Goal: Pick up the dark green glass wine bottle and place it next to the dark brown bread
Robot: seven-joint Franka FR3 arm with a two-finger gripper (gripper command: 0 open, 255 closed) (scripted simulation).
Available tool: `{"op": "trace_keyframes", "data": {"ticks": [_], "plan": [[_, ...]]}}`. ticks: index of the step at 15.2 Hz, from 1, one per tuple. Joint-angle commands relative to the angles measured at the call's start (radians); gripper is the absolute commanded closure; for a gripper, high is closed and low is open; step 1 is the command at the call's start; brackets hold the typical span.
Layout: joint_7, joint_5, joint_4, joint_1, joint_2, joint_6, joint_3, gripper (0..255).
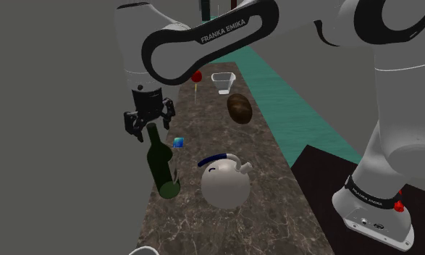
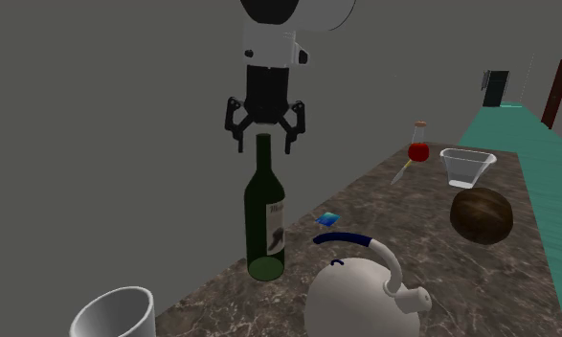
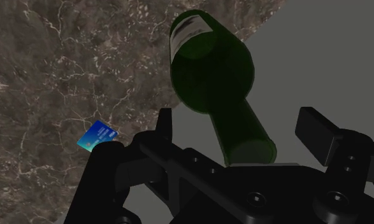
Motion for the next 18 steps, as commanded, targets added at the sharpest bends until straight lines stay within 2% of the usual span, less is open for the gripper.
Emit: {"op": "trace_keyframes", "data": {"ticks": [1, 3, 4, 13, 18], "plan": [[0.000, 0.000, -0.001, 0.000, 0.000, 0.001, 0.000, 0], [0.000, 0.000, -0.001, 0.000, 0.000, 0.001, 0.000, 0], [0.000, 0.000, -0.001, 0.000, 0.000, 0.001, 0.000, 255], [0.000, 0.000, -0.001, 0.000, 0.000, 0.001, 0.000, 255], [-0.007, 0.008, 0.054, 0.003, -0.009, -0.061, 0.005, 255]]}}
